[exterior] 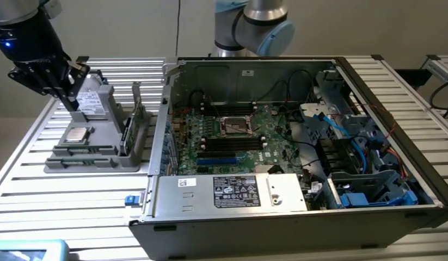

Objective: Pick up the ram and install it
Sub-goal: 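Reach for the ram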

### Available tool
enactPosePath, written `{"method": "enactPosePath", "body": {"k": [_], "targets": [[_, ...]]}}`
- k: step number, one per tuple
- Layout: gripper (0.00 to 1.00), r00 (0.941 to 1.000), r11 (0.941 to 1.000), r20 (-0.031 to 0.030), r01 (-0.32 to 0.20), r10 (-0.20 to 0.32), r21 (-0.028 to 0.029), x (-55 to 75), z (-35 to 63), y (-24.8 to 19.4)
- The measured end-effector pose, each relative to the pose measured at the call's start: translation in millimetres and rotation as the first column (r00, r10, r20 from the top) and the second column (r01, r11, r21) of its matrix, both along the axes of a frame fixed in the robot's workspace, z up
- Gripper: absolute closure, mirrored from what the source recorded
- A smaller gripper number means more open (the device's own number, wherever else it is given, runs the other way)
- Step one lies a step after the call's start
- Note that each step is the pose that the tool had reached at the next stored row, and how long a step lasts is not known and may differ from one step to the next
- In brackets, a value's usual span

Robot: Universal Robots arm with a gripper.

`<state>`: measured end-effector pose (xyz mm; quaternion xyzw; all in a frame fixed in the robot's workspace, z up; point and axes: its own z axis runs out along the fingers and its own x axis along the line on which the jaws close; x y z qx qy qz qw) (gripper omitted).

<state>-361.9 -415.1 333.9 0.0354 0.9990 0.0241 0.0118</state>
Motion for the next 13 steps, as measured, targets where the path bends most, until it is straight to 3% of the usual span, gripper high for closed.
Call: {"method": "enactPosePath", "body": {"k": [5,13], "targets": [[0.89,1.0,1.0,-0.0002,-0.001,0.001,-0.0001,-21.7,-1.4,0.0],[0.89,0.9999,0.9999,-0.0019,-0.01,0.01,-0.0001,-23.6,-7.8,0.1]]}}
